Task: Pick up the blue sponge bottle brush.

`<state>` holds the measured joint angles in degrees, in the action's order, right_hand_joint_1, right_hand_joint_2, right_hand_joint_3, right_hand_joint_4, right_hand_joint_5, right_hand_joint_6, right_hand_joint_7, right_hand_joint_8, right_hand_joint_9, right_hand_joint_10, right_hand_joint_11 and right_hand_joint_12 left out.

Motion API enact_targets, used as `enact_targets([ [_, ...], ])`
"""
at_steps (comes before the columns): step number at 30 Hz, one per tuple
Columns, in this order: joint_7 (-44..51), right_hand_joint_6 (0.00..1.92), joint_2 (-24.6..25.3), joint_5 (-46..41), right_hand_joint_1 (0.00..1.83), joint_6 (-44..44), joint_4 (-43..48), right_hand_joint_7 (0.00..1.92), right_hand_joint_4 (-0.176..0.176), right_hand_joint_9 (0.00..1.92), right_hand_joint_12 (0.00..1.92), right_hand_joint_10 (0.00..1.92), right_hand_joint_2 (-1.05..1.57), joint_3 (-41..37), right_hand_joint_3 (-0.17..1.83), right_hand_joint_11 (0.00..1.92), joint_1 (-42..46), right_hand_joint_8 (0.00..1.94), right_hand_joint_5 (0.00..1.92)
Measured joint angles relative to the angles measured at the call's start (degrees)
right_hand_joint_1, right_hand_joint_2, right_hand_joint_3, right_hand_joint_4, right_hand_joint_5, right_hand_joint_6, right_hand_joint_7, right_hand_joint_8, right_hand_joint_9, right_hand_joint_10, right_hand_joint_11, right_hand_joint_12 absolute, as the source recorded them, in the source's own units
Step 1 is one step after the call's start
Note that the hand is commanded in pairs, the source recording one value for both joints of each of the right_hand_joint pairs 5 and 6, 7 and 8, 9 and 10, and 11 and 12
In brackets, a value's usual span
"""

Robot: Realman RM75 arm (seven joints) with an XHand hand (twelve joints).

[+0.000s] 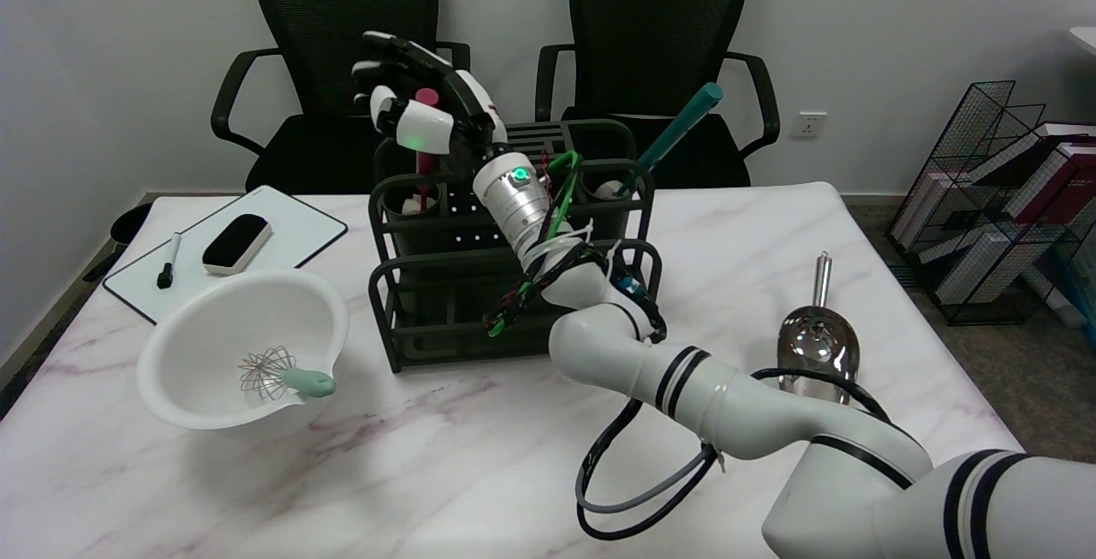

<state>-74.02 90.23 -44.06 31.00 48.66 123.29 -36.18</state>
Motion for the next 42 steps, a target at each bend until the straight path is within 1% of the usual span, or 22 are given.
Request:
enact_targets([
  [3,0.00,0.92,0.08,0.01,1.18,-0.05,-0.11,1.24,0.000,0.83,0.77,0.83,0.78,0.01,1.11,0.77,-0.17,1.24,0.92],
  [11,0.00,0.93,0.24,-0.01,1.18,-0.19,-0.29,1.37,0.000,0.86,0.78,0.86,0.82,0.02,1.05,0.78,-0.64,1.37,0.93],
  [15,0.00,0.93,0.34,-0.03,1.18,-0.22,-0.43,1.47,0.000,1.08,0.79,1.08,0.86,0.02,1.01,0.79,-0.85,1.47,0.93],
  [19,0.02,1.00,0.45,-0.03,1.16,-0.25,-0.63,1.49,0.000,1.14,0.81,1.14,0.86,0.02,1.01,0.81,-1.12,1.49,1.00],
  [22,0.03,1.00,0.52,-0.01,1.18,-0.26,-0.77,1.45,0.000,1.12,0.81,1.12,0.76,0.02,1.08,0.81,-1.29,1.45,1.00],
  [24,0.04,0.97,0.55,0.00,1.19,-0.26,-0.84,1.37,0.000,1.09,0.81,1.09,0.57,0.03,1.19,0.81,-1.34,1.37,0.97],
  [25,0.04,0.95,0.57,0.02,1.19,-0.27,-0.87,1.34,0.000,1.09,0.82,1.09,0.42,0.04,1.23,0.82,-1.39,1.34,0.95],
  [26,0.05,0.92,0.58,0.03,1.19,-0.27,-0.88,1.31,0.000,1.09,0.82,1.09,0.28,0.04,1.23,0.82,-1.45,1.31,0.92],
  [29,0.07,0.88,0.62,0.07,1.15,-0.28,-0.96,1.25,0.000,1.09,0.82,1.09,0.12,0.05,1.20,0.82,-1.49,1.25,0.88],
  [31,0.07,0.84,0.64,0.08,1.14,-0.29,-1.00,1.17,0.000,1.09,0.82,1.09,-0.02,0.06,1.12,0.82,-1.56,1.17,0.84],
  [35,0.08,0.78,0.66,0.11,1.13,-0.31,-1.06,1.07,0.000,1.04,0.82,1.04,-0.10,0.06,1.03,0.82,-1.63,1.07,0.78],
  [38,0.20,0.78,0.66,0.14,1.13,-0.33,-1.08,1.07,0.000,1.04,0.82,1.04,-0.11,0.06,1.01,0.82,-1.65,1.07,0.78],
  [41,0.48,0.88,0.67,0.17,1.13,-0.34,-1.11,1.12,0.000,1.06,0.83,1.06,-0.09,0.06,0.96,0.83,-1.74,1.12,0.88],
  [42,0.57,0.97,0.67,0.19,1.14,-0.34,-1.11,1.14,0.000,1.06,0.83,1.06,-0.08,0.06,0.94,0.83,-1.78,1.14,0.97],
])
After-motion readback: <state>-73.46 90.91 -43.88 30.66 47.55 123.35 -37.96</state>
